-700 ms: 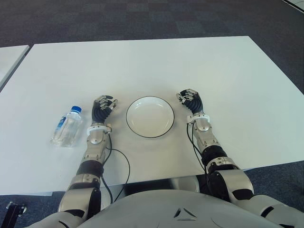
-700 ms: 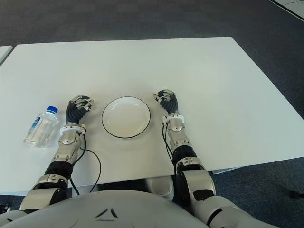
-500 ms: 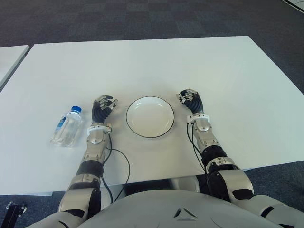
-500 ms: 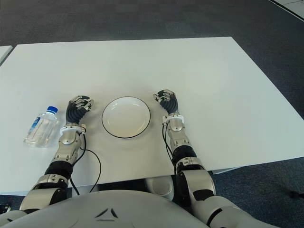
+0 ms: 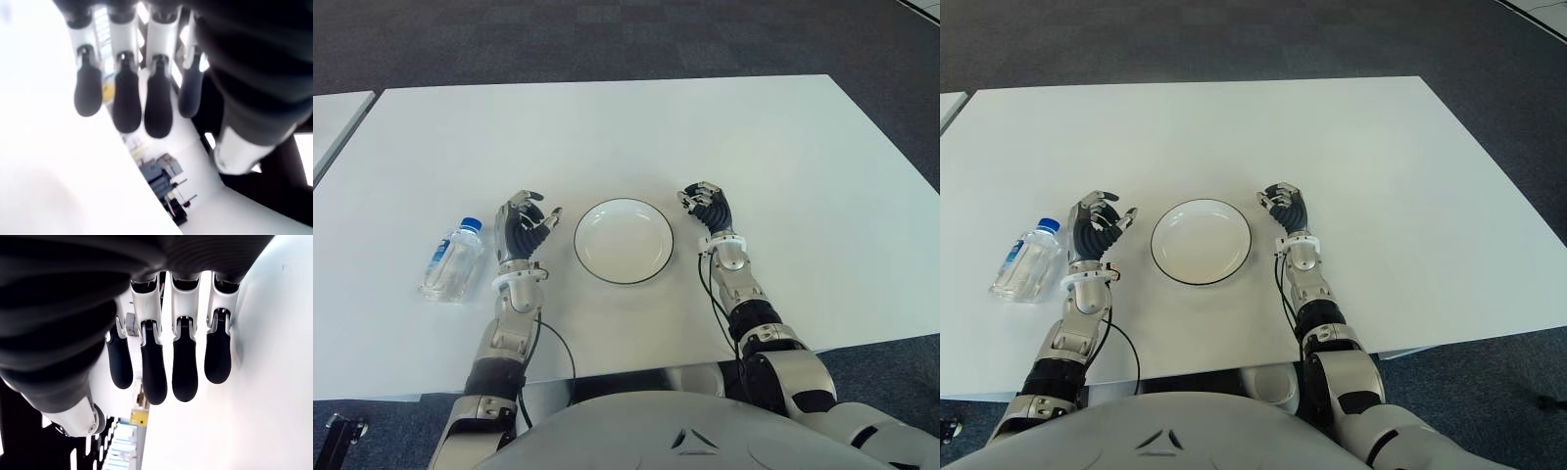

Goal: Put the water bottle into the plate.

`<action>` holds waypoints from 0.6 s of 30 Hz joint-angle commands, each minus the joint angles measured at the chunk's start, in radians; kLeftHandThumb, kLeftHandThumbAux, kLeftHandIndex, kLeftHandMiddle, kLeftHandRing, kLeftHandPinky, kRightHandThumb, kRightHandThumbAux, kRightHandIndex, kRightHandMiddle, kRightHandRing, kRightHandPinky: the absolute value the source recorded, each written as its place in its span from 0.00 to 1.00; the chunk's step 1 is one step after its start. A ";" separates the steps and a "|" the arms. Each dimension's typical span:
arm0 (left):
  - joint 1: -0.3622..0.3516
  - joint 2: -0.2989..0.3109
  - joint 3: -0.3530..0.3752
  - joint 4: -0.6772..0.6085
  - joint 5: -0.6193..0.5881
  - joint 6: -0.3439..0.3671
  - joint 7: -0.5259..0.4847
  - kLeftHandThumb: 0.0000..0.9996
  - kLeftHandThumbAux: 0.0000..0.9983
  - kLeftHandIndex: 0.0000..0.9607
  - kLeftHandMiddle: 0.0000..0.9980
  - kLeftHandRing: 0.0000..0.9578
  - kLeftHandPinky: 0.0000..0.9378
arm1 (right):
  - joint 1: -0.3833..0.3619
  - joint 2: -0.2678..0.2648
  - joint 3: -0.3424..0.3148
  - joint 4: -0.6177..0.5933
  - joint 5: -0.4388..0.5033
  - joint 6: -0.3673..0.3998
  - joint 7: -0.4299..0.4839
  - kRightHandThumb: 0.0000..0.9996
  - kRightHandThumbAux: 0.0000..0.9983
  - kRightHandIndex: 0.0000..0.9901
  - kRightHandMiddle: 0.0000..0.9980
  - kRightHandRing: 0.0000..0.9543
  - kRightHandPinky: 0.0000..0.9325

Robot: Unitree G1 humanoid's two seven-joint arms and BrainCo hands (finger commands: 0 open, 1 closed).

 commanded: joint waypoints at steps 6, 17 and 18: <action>0.015 -0.005 -0.057 -0.013 0.321 0.225 0.412 0.83 0.69 0.41 0.50 0.64 0.61 | 0.020 0.006 -0.005 0.003 0.014 0.001 0.008 0.71 0.73 0.43 0.54 0.57 0.59; 0.026 -0.033 -0.076 -0.084 0.410 0.393 0.616 0.57 0.72 0.29 0.19 0.16 0.14 | 0.020 0.008 -0.007 -0.001 0.013 0.007 0.003 0.71 0.73 0.43 0.53 0.56 0.59; 0.025 -0.034 -0.077 -0.085 0.410 0.405 0.617 0.48 0.73 0.21 0.14 0.10 0.09 | 0.020 0.008 -0.007 -0.001 0.013 0.006 0.003 0.71 0.73 0.43 0.53 0.56 0.59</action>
